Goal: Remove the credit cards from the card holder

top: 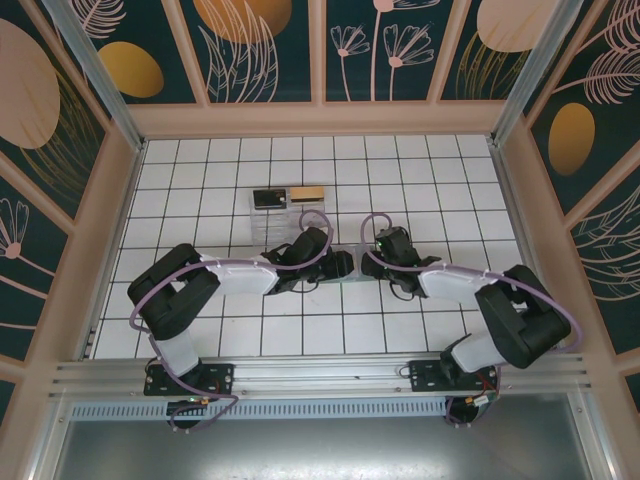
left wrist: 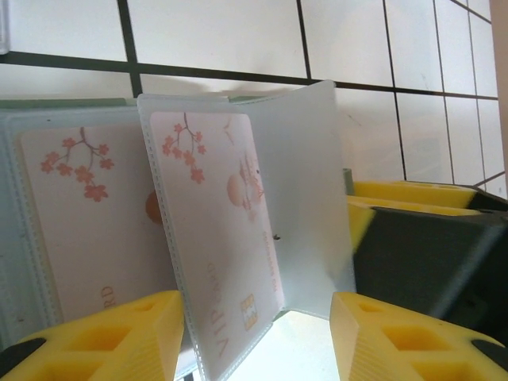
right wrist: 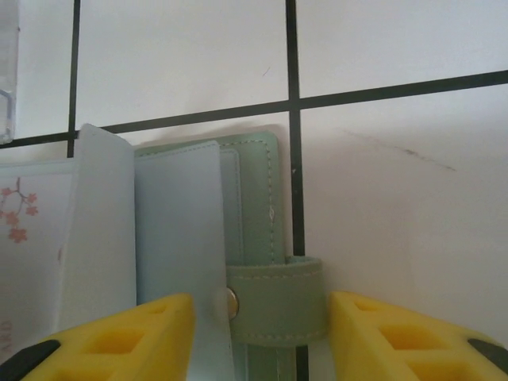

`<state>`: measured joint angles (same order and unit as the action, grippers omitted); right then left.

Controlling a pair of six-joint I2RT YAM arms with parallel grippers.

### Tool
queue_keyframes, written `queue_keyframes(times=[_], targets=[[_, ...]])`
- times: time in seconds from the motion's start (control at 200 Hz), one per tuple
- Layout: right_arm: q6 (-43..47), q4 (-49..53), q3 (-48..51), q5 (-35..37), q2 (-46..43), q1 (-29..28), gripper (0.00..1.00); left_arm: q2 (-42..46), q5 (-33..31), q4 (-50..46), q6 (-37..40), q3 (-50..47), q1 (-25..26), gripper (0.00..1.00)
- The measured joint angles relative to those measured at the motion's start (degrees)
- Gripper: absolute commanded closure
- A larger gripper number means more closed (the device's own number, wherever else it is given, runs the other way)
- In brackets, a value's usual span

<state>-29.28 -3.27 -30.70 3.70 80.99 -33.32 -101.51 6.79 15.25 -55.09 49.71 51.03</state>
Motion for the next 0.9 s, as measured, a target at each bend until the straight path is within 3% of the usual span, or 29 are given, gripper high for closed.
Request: queue_keyframes(times=[0.19,0.33,0.4,0.53,0.626,0.901], targets=[[-0.2,1.0,0.9,0.7,-10.2,1.5,0.48,1.3,-2.4,-2.4,1.0,-0.3,0.0,0.47],[0.1,-0.5,0.9,-3.8,-14.3,1.5,0.54,2.3,-5.0,-5.2,2.6,-0.3,0.0,0.52],[0.2,-1.6,0.9,-7.6,-13.5,1.5,0.61,3.2,-6.8,-7.1,3.6,-0.3,0.0,0.56],[-0.9,-4.6,0.9,-15.1,-8.2,1.8,0.7,3.4,-9.0,-10.0,5.9,0.5,0.0,0.79],[-2.3,-6.7,0.9,-20.1,-3.6,3.5,0.71,3.0,-10.3,-11.2,7.6,1.4,0.0,0.95],[-4.7,-11.5,0.9,-28.3,1.1,6.2,0.71,0.4,-12.0,-12.3,9.5,2.6,-0.1,0.96]])
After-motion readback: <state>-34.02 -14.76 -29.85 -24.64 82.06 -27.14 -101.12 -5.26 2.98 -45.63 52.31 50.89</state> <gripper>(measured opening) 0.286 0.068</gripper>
